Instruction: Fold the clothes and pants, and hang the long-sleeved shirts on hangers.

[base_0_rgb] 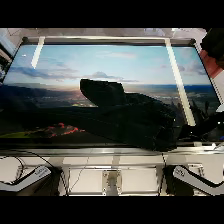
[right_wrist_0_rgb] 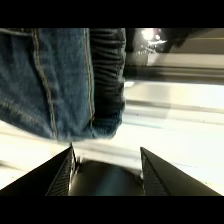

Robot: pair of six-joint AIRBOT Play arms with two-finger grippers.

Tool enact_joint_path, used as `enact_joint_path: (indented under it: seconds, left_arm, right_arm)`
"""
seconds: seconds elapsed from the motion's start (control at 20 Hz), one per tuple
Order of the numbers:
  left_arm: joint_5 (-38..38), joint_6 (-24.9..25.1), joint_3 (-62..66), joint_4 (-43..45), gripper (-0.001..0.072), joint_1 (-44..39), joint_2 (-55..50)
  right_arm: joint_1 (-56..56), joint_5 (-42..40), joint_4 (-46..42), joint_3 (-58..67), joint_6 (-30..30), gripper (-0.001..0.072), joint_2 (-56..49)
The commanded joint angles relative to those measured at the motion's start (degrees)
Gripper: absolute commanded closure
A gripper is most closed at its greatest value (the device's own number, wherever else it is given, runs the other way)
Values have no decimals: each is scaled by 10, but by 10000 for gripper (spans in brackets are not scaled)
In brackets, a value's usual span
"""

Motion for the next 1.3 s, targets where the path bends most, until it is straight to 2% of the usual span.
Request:
enact_joint_path:
  seconds: [0.0, 0.3, 0.45, 0.5, 0.65, 0.7, 0.75, 0.9, 1.05, 1.15, 1.25]
  left_arm:
    - [-5, 0, 0, 5, 681, 0, 0]
    - [-10, 0, 0, 5, 682, 0, 0]
    - [-15, 0, 0, 5, 681, 0, 0]
    - [-15, 0, 0, 5, 682, 0, 0]
    - [-21, 0, -1, 5, 681, 0, 0]
    - [-28, 0, -3, 5, 681, 0, -1]
    - [-37, 0, -5, 5, 681, 0, -3]
    - [-81, -2, -8, 3, 681, -2, -29]
    - [-150, -41, -9, -13, 682, -37, -78]
    - [-193, -30, -8, -79, 682, -93, -125]
    - [-166, 0, -7, -220, 683, -167, -176]
  right_arm:
    - [0, -45, 26, -33, 3, 268, 0]
    - [0, -113, 85, -89, 3, 269, 0]
    - [0, -122, 96, -98, 3, 270, 0]
    - [0, -120, 101, -98, 3, 303, 0]
    - [0, -107, 147, -98, 3, 550, 0]
    - [0, -86, 170, -98, 0, 658, 0]
    - [0, -56, 187, -97, -7, 689, 0]
    - [0, -12, 231, -88, -17, 690, 0]
    - [1, -12, 338, -45, -19, 691, 0]
    - [13, -11, 400, 6, -41, 692, 0]
    - [42, -75, 389, 81, -46, 694, -11]
